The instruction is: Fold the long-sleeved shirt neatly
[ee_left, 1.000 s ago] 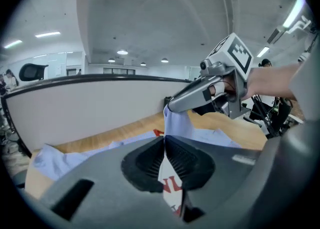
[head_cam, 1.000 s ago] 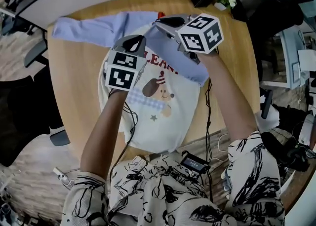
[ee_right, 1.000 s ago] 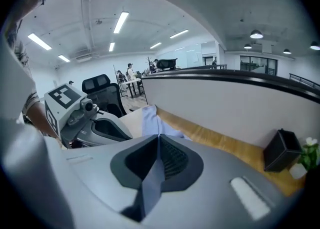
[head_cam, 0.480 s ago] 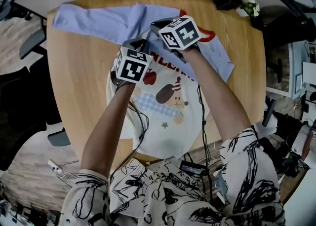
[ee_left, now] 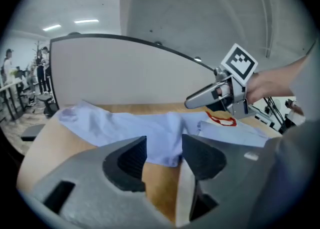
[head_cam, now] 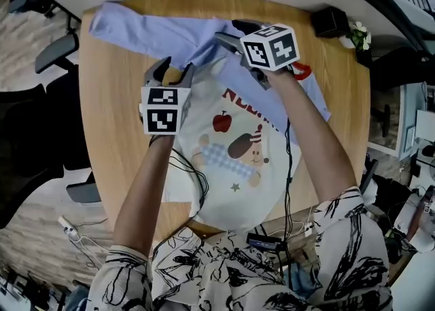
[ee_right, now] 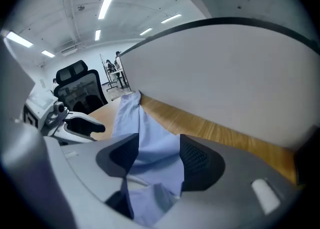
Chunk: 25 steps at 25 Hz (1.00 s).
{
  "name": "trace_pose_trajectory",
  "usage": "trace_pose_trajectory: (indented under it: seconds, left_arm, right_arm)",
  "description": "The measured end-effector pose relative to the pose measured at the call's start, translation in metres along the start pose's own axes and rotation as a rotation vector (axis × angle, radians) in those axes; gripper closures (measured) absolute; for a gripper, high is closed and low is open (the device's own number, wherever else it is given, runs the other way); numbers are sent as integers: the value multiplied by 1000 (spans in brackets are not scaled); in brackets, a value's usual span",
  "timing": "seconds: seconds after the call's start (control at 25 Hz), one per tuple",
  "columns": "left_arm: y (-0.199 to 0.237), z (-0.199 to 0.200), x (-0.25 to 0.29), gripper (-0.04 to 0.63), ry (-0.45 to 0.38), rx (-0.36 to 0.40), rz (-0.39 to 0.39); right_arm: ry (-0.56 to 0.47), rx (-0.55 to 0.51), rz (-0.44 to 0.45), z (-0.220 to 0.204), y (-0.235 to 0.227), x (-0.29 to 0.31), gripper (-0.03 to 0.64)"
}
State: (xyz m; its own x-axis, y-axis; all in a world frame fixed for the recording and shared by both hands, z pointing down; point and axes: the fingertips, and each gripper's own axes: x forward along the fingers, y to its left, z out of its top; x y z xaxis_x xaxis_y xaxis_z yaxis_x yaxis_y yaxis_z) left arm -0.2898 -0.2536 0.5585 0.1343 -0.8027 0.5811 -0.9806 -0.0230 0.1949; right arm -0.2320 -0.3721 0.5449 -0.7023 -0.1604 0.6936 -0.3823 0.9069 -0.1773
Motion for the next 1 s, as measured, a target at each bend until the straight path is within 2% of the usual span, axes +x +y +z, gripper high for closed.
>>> trace_pose_trajectory:
  seconds: [0.12, 0.28, 0.56, 0.76, 0.84, 1.0]
  left_arm:
    - [45, 14, -23, 354, -45, -39, 50]
    - [111, 26, -47, 349, -73, -51, 126]
    - [218, 30, -60, 339, -56, -6, 227]
    - [260, 31, -39, 341, -17, 68, 213]
    - [267, 28, -25, 339, 9, 104, 194]
    - [276, 27, -3, 371, 18, 123, 177]
  right_arm:
    - [-10, -54, 10, 33, 10, 7, 345]
    - [-9, -125, 29, 73, 31, 32, 345]
    - [17, -238, 74, 124, 71, 90, 344]
    - [55, -300, 86, 149, 89, 137, 345]
    - [65, -290, 104, 159, 97, 160, 345]
    - [86, -246, 154, 175, 124, 207, 357]
